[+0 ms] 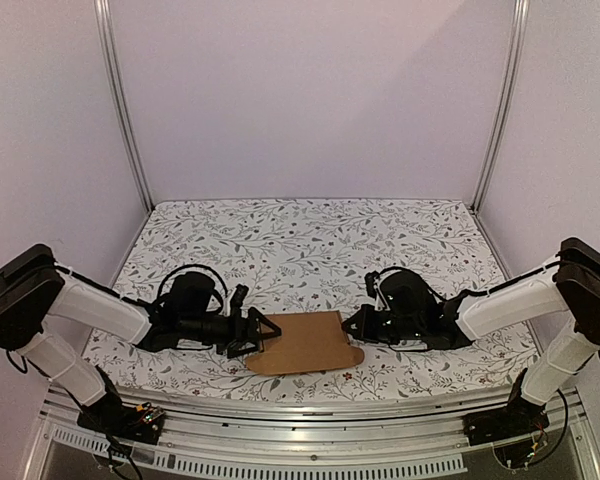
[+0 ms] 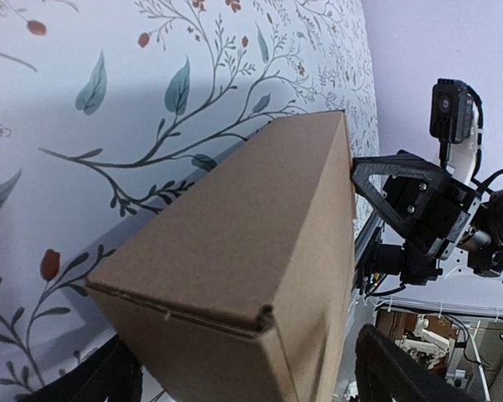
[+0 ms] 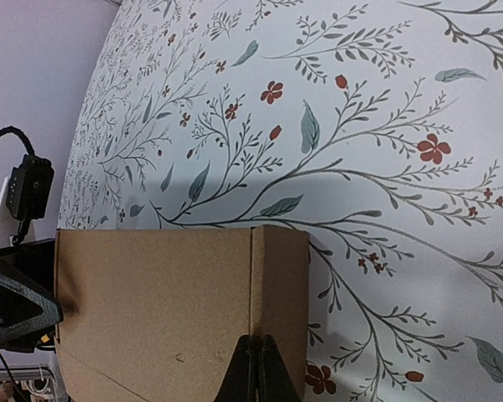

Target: Fold the paper box

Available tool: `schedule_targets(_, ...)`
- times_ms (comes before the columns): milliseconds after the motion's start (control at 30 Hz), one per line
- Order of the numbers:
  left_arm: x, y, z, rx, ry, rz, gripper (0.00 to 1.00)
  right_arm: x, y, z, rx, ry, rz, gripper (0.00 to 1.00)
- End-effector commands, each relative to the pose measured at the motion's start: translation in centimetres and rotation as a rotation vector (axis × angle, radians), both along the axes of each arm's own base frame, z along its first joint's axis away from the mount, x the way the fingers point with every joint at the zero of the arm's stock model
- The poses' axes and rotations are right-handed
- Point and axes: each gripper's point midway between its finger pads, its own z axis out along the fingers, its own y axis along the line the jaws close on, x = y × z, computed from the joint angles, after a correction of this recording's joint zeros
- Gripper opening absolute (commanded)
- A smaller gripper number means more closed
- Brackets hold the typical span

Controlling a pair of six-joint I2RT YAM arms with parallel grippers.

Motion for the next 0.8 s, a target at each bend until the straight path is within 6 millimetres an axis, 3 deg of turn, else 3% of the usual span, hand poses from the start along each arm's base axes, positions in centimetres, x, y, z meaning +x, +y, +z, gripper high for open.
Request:
schedule_targets(0,0.3,-0.6,1.1,-0.095,0.01,0.01,0.83,-1.0,-2.3,-2.9,-0.102,0.055,-0.018,0.0)
schedule_targets(667,0.4,-1.4,2.6,-0.282,0.059,0.047,0.42,-1.1,-2.4,-2.3,-0.094,0.035,-0.008,0.0)
schedule_targets(767,0.5,-1.7,3.2,-0.297,0.049,0.039,0.38,-1.0,-2.2,-1.3,-0.084,0.0,0.009,0.08)
